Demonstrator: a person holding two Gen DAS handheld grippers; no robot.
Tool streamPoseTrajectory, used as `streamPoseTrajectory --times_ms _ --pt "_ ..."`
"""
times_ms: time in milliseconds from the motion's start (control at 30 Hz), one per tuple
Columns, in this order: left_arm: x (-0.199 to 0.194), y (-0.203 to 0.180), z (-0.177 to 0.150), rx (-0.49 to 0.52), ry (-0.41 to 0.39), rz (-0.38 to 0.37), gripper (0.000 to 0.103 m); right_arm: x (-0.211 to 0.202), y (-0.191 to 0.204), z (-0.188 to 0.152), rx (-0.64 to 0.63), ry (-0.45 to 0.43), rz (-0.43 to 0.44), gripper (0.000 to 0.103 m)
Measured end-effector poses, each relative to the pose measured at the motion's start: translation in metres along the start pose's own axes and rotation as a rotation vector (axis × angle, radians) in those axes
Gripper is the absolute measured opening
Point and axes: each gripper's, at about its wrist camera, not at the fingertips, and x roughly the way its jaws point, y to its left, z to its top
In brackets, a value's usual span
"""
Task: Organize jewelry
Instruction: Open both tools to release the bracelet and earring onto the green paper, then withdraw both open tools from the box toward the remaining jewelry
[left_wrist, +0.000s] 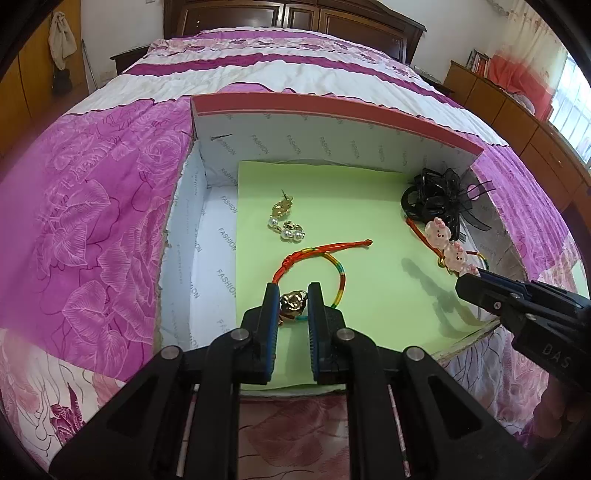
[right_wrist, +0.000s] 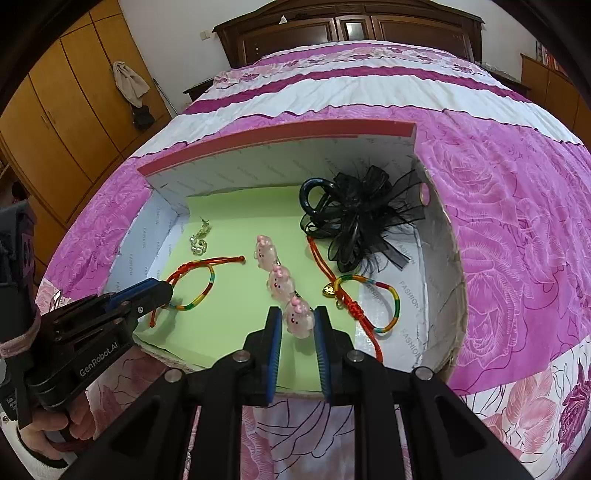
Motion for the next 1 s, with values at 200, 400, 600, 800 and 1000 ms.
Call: streamPoseTrajectory --times_ms 200,400,600,800,1000 --pt "-0.001 0.0 0.001 -0.002 -0.002 -0.01 0.007 -0.002 -0.002 0.0 0.019 -0.012 0.015 0.021" --pt "-0.005 0.0 0.0 -0.001 -0.001 -0.013 0.009 -0.007 -0.008 0.001 0.037 -0.031 0.023 0.027" --pt "-0.014 -0.001 -0.001 -0.016 -0.01 -0.018 0.013 -0.02 -0.009 0.0 0.05 -0.062 0.033 0.031" --pt "-0.039 -0.002 -0.004 -0.003 -0.037 -0.019 0.016 -0.043 -0.006 -0.005 0.062 -0.107 0.044 0.031" --pt "-0.066 -0.002 -0.011 0.006 -0.059 -0.026 0.017 -0.072 0.001 -0.016 0.064 -0.143 0.055 0.031"
